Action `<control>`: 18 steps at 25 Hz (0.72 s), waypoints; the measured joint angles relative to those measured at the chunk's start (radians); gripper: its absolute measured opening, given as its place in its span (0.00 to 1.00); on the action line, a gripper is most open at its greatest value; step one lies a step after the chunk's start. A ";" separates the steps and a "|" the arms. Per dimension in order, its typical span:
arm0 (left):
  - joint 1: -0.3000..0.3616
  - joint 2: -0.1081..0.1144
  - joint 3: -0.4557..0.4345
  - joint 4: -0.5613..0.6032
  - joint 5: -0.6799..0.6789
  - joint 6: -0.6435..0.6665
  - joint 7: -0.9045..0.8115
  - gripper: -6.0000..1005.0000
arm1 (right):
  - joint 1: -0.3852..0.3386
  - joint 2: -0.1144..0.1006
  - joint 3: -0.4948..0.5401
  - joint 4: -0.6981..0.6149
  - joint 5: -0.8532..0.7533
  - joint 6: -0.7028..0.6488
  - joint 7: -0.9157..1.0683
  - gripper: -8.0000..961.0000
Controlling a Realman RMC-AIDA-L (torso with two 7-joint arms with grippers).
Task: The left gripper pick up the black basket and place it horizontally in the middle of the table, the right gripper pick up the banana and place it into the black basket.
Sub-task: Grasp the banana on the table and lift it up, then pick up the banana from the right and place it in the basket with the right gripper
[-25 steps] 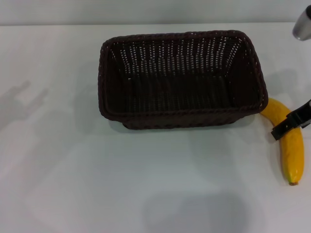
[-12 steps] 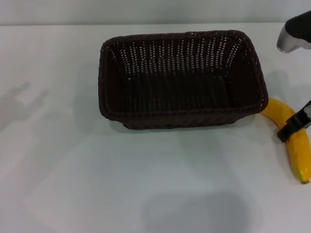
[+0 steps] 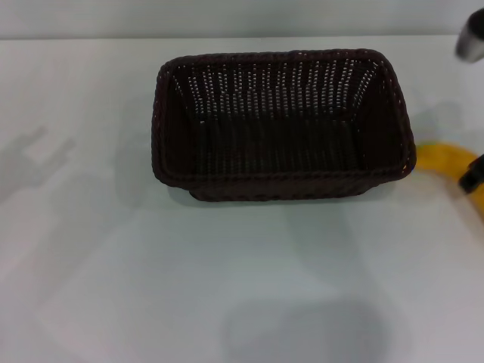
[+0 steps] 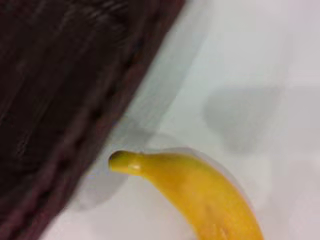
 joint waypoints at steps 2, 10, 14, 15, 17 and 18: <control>0.001 0.000 0.000 0.000 -0.001 0.000 0.000 0.66 | -0.001 -0.006 0.090 0.011 -0.019 -0.006 -0.050 0.56; 0.002 0.000 -0.011 0.000 -0.015 0.002 -0.013 0.66 | -0.001 -0.055 0.300 0.044 0.007 -0.037 -0.184 0.51; 0.004 0.000 -0.021 0.000 -0.018 0.003 -0.008 0.66 | -0.015 -0.057 0.386 0.159 0.138 -0.033 -0.272 0.52; 0.004 0.000 -0.022 0.000 -0.018 0.003 -0.005 0.66 | -0.021 -0.055 0.395 0.188 0.191 -0.033 -0.298 0.53; 0.004 -0.001 -0.023 0.000 -0.018 0.003 -0.002 0.66 | -0.030 -0.048 0.395 0.240 0.298 -0.034 -0.349 0.53; 0.003 -0.002 -0.023 0.000 -0.018 0.003 -0.002 0.66 | -0.034 -0.037 0.391 0.263 0.361 -0.036 -0.386 0.53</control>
